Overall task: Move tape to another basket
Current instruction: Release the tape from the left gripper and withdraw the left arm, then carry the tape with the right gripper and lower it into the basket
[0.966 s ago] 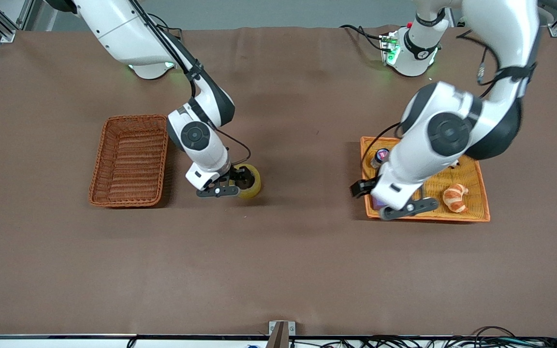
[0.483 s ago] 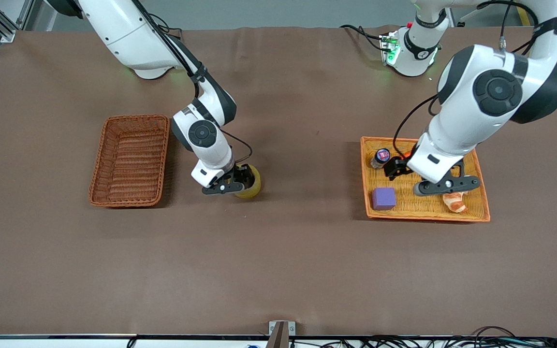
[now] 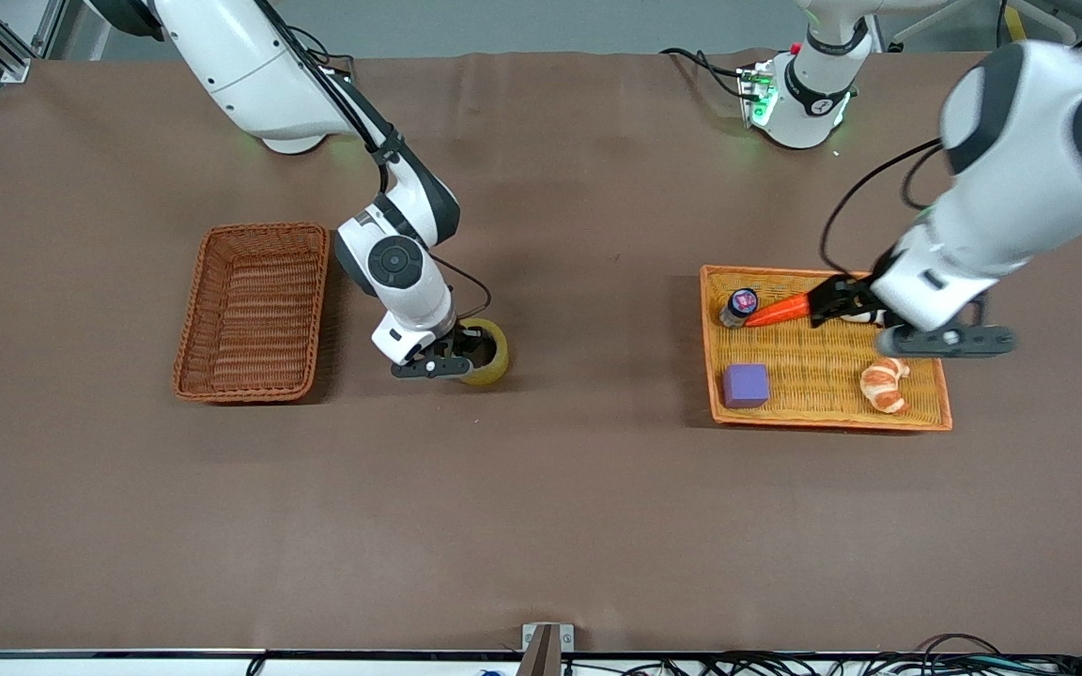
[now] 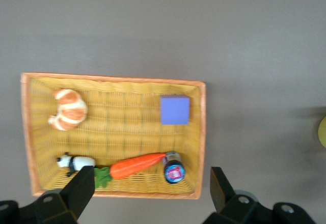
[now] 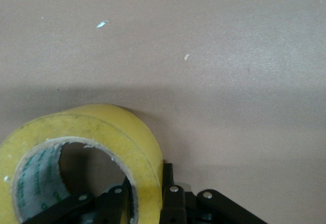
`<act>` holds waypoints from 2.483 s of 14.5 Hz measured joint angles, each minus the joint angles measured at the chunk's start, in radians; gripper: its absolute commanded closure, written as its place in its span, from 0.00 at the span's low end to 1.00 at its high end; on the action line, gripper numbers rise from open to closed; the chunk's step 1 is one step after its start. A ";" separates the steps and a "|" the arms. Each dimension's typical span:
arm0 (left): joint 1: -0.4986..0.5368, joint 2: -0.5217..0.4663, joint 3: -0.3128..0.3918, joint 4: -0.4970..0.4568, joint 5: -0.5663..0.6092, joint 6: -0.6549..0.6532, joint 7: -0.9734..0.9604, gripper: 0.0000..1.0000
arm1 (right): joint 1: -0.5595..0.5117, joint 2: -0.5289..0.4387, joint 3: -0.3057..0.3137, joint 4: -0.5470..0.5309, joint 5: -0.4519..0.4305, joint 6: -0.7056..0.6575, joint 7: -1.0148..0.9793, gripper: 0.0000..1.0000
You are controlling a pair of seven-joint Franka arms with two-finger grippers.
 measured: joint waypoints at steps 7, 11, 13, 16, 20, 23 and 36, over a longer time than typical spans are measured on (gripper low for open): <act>-0.054 -0.100 0.204 -0.002 -0.003 -0.078 0.145 0.00 | -0.140 -0.236 -0.017 0.058 -0.005 -0.347 -0.123 0.99; -0.059 -0.099 0.202 -0.027 0.009 -0.081 0.146 0.00 | -0.217 -0.425 -0.081 -0.060 -0.006 -0.450 -0.341 0.98; -0.061 -0.099 0.201 -0.032 0.009 -0.081 0.146 0.00 | -0.219 -0.484 -0.149 -0.170 -0.006 -0.405 -0.444 0.98; -0.061 -0.099 0.200 -0.032 0.010 -0.081 0.146 0.00 | -0.222 -0.521 -0.268 -0.326 -0.006 -0.275 -0.590 0.98; -0.058 -0.100 0.208 -0.026 0.014 -0.080 0.146 0.00 | -0.224 -0.522 -0.371 -0.477 -0.006 -0.110 -0.702 0.97; -0.057 -0.100 0.208 -0.021 0.022 -0.079 0.147 0.00 | -0.224 -0.522 -0.400 -0.558 -0.006 -0.015 -0.720 0.90; -0.036 -0.099 0.212 0.010 0.025 -0.077 0.147 0.00 | -0.241 -0.480 -0.405 -0.540 -0.006 0.064 -0.752 0.00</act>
